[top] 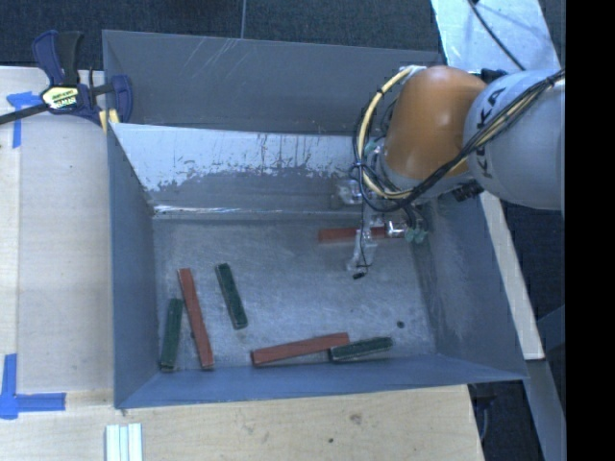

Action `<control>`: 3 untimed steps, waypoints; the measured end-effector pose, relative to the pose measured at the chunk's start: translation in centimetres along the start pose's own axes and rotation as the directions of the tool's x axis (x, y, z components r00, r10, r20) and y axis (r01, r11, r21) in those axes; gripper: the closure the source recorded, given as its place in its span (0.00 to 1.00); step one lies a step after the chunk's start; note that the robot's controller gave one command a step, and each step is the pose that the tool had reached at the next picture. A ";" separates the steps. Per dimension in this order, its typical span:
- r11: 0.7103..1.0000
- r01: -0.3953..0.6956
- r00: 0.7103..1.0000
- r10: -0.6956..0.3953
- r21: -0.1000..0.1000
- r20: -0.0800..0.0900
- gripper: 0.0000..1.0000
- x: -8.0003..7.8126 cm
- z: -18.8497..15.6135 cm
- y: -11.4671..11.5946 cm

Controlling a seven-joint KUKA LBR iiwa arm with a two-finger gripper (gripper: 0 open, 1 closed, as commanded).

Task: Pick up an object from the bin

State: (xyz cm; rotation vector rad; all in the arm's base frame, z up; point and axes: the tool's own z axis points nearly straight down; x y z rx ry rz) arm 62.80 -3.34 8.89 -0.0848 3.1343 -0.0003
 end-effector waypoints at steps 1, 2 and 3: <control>1.000 -0.021 1.000 0.021 -0.003 -0.008 0.00 0.2 1.8 -0.6; 1.000 -0.025 1.000 0.025 -0.001 -0.003 1.00 0.0 1.7 -0.7; 0.969 0.246 0.969 -0.246 0.001 0.002 1.00 7.5 -12.0 0.7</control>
Offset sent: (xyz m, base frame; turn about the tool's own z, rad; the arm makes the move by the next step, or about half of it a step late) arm -0.0014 -0.0072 -0.0189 0.0234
